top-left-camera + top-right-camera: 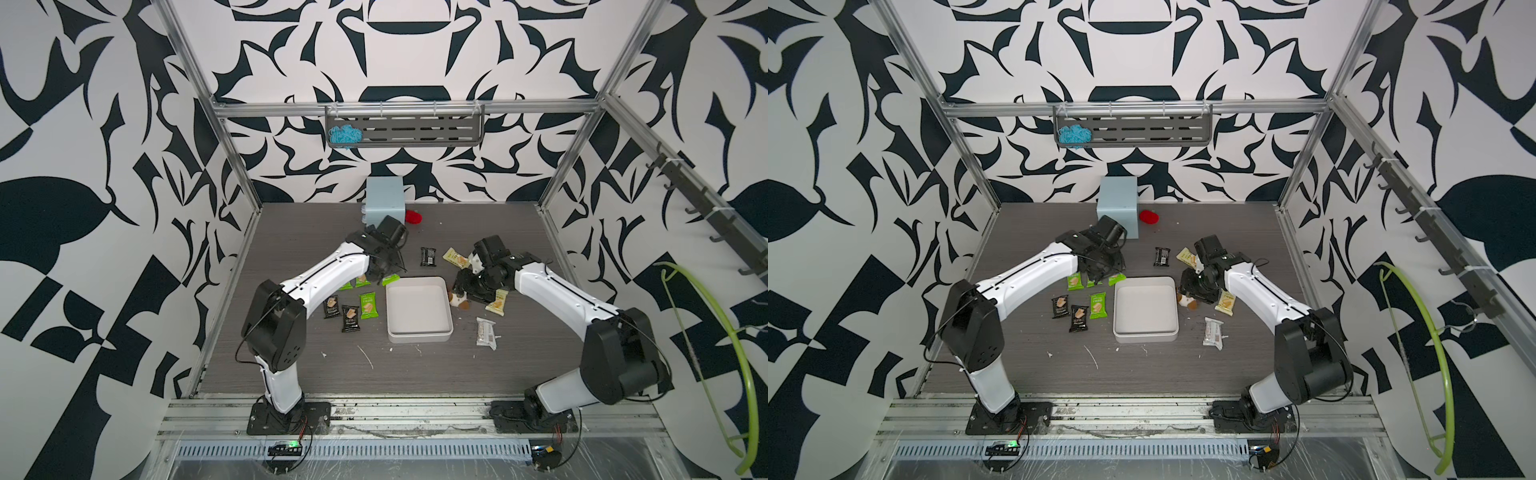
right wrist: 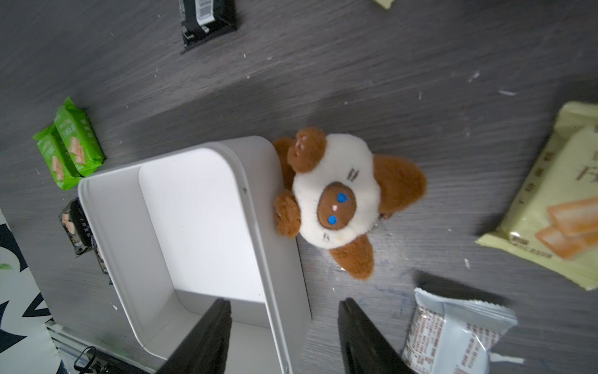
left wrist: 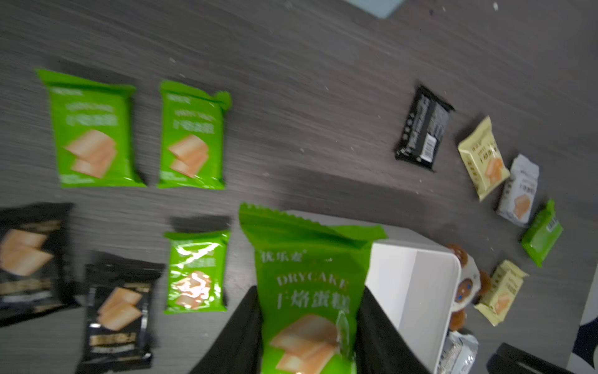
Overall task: Take the cookies out of the storage box
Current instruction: Place the cookie at the center of the board.
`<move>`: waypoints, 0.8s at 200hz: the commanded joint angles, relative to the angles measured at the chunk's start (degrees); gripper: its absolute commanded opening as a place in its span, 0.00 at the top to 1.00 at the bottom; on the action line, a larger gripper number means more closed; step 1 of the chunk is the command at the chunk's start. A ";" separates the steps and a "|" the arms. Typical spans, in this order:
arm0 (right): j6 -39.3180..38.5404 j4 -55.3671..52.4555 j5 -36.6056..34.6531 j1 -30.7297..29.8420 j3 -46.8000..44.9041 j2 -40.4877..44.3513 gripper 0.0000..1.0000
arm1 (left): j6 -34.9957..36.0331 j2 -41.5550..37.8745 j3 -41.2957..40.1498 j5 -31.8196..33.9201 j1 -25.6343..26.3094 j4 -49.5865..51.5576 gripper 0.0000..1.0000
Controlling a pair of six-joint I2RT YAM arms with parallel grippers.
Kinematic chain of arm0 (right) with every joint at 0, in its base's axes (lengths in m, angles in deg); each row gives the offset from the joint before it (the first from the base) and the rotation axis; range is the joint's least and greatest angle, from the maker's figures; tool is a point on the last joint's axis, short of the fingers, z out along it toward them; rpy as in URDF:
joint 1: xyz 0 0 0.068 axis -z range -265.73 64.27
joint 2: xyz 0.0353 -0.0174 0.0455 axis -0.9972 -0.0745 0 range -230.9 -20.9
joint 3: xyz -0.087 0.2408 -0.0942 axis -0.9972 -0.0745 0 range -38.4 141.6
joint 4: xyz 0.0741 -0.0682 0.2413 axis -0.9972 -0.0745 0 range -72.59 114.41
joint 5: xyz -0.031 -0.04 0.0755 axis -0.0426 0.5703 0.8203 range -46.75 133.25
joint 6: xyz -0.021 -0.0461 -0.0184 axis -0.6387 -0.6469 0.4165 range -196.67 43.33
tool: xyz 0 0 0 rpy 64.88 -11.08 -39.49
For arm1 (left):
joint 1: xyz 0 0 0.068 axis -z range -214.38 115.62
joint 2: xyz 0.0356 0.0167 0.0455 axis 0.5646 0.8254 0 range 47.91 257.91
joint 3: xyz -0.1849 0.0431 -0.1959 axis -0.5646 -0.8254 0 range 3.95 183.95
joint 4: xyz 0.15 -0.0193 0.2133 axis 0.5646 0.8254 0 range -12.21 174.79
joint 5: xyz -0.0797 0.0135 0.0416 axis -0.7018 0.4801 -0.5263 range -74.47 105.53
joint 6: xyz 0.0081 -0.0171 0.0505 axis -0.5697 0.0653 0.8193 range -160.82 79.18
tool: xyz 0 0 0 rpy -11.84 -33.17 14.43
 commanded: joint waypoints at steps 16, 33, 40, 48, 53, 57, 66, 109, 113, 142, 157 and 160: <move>2.09 2.54 -3.10 -0.16 5.32 -2.65 0.42 | 6.79 -1.83 -3.03 -2.56 -11.30 0.45 0.54; 2.50 2.76 -4.10 -0.16 6.91 -4.71 0.43 | 9.00 -1.28 -3.58 -3.49 -16.13 -0.26 0.54; 2.66 2.62 -4.76 -0.16 7.57 -5.33 0.43 | 9.85 -0.77 -3.57 -3.87 -17.84 -0.48 0.54; 2.87 2.80 -5.49 -0.20 8.16 -5.77 0.43 | 10.67 -0.13 -3.64 -4.09 -19.52 -0.76 0.54; 2.95 2.93 -6.07 -0.16 8.50 -5.93 0.43 | 11.13 0.27 -3.69 -4.11 -20.62 -0.89 0.53; 3.08 3.02 -6.72 -0.16 8.72 -6.06 0.43 | 11.48 0.62 -3.79 -4.35 -21.38 -1.08 0.54; 3.30 3.30 -7.90 -0.16 9.08 -6.18 0.43 | 12.12 1.26 -4.10 -4.56 -23.00 -1.56 0.54; 4.63 4.08 -12.36 -0.16 10.93 -7.10 0.43 | 13.29 3.98 -6.74 -6.25 -28.85 -4.08 0.54; 4.72 4.08 -12.67 -0.11 11.10 -7.20 0.43 | 13.52 4.32 -6.66 -6.23 -29.12 -4.09 0.54; 5.44 4.46 -15.37 -0.20 11.48 -7.07 0.43 | 14.39 7.11 -6.35 -5.95 -29.33 -4.51 0.54; 5.58 4.43 -16.56 -0.16 11.39 -6.61 0.43 | 14.32 8.78 -5.99 -6.29 -29.33 -4.57 0.54; 5.56 4.42 -16.89 -0.16 11.34 -6.46 0.43 | 14.37 9.05 -5.95 -6.31 -29.27 -4.60 0.54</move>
